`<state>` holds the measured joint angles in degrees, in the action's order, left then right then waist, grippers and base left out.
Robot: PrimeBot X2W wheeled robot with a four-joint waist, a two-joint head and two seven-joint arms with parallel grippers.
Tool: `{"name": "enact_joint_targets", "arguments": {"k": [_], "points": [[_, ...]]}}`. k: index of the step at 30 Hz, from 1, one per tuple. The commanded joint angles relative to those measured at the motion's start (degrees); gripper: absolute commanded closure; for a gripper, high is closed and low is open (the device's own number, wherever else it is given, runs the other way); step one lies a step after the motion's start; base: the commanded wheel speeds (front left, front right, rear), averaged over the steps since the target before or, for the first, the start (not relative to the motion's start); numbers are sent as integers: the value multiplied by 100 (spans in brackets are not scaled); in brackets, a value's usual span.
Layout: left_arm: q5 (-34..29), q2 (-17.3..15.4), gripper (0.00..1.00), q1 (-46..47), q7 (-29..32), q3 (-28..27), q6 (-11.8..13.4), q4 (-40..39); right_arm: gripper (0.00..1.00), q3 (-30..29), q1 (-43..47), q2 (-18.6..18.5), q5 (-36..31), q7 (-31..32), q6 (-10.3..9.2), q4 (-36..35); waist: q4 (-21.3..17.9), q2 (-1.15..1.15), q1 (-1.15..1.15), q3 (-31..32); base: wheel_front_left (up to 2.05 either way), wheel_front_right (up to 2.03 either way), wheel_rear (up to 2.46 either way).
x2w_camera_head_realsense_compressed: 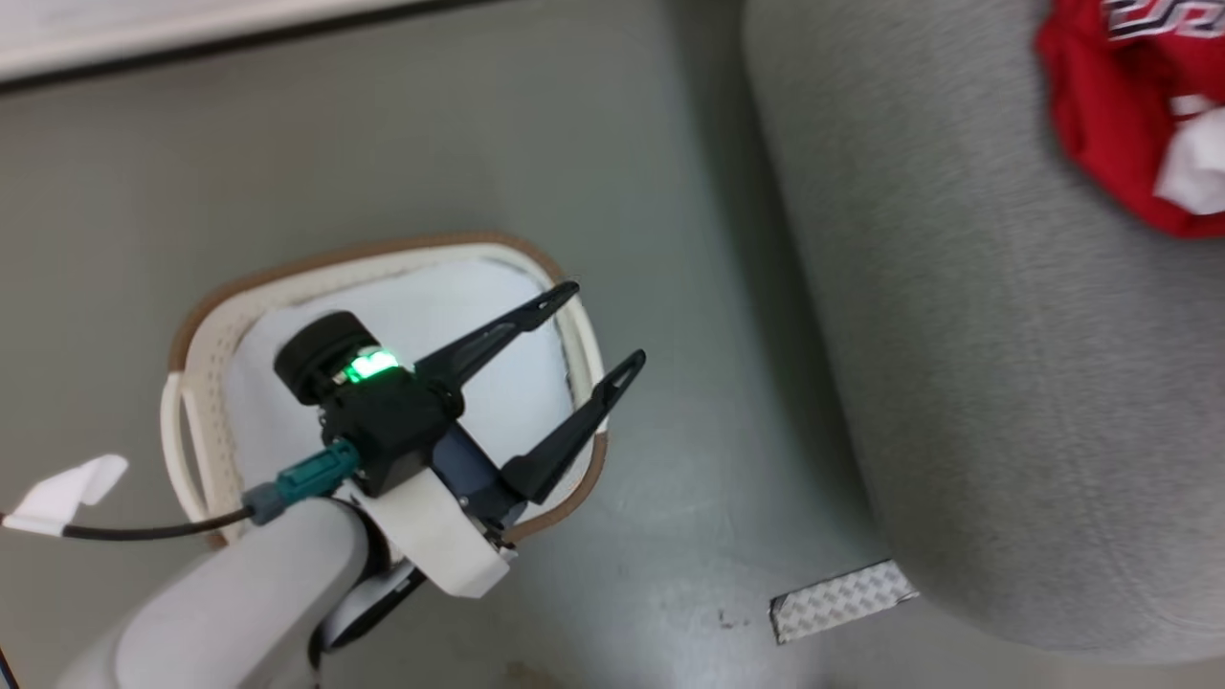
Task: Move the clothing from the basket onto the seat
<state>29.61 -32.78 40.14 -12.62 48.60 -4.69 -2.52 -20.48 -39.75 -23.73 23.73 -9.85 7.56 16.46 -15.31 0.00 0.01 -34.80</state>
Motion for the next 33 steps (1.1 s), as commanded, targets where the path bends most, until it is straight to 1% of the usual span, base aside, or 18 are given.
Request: {"name": "enact_joint_targets", "arguments": {"k": [1, 6, 8, 10, 13, 14, 15, 16, 17, 18, 19, 23, 28, 30, 31, 33], "points": [[-60, -63, 0, 104, -33, -49, -4, -74, 100, -28, -177, -53, -97, 104, -15, 174, 260, 0, -1, -364, 0, 0, 0], [-63, -125, 0, 172, -72, -95, -10, -126, 100, 34, -508, -21, -381, 625, -15, 753, 354, 0, -1, -566, 0, 0, 0], [-62, -118, 0, 186, -90, -97, -14, -111, 100, 105, -608, -61, -592, 774, -15, 909, 371, 0, -1, -591, 0, 0, 0], [-55, -89, 0, 189, -94, -90, -24, -77, 100, 158, -643, 1, -665, 977, -15, 1090, 392, 0, -1, -587, 0, 0, 0], [-14, -35, 0, 182, -133, -80, -37, -20, 100, 195, -639, 52, -764, 1496, -15, 1400, 423, 0, -1, -526, 0, 0, 0], [-4, -15, 0, 175, -132, -81, -33, 2, 80, 268, -624, 62, -792, 1662, -15, 1443, 432, 0, -1, -494, 0, 0, 0], [7, -1, 0, 169, -139, -88, -28, 22, 66, 252, -638, 77, -779, 1786, -15, 1474, 438, 0, -1, -466, 0, 0, 0], [7, -1, 0, 169, -139, -88, -28, 22, 66, 252, -638, 77, -779, 1786, -15, 1474, 438, 0, -1, -466, 0, 0, 0], [11, 6, 0, 160, -149, -90, -30, 51, 43, 223, -638, 103, -748, 1929, -15, 1527, 443, 0, -1, -434, 0, 0, 0], [12, 24, 0, 150, -163, -93, -32, 71, 5, 232, -608, 126, -754, 2100, -15, 1589, 447, 0, -1, -398, 0, 0, 0], [18, 47, 0, 141, -161, -93, -34, 88, 0, 289, -579, 118, -794, 2208, -15, 1571, 453, 0, -1, -367, 0, 0, 0], [37, 100, 0, 98, -198, -95, -41, 182, 0, 312, -484, 125, -872, 2427, -15, 1430, 453, 0, -1, -195, 0, 0, 0], [129, 308, 0, -129, -233, -84, -19, 461, 0, 477, -52, 187, -876, 2861, -15, 1190, 373, 0, -1, 413, 0, 0, 0], [171, 410, 0, -234, -248, -87, -8, 561, 0, 529, 169, 155, -866, 3058, -15, 1081, 362, 0, -1, 692, 0, 0, 0], [171, 410, 0, -234, -248, -87, -8, 561, 0, 529, 169, 155, -866, 3058, -15, 1081, 362, 0, -1, 692, 0, 0, 0], [201, 523, 0, -338, -258, -102, -2, 672, 0, 571, 378, 129, -827, 3214, -15, 910, 363, 0, -1, 985, 0, 0, 0]]}}
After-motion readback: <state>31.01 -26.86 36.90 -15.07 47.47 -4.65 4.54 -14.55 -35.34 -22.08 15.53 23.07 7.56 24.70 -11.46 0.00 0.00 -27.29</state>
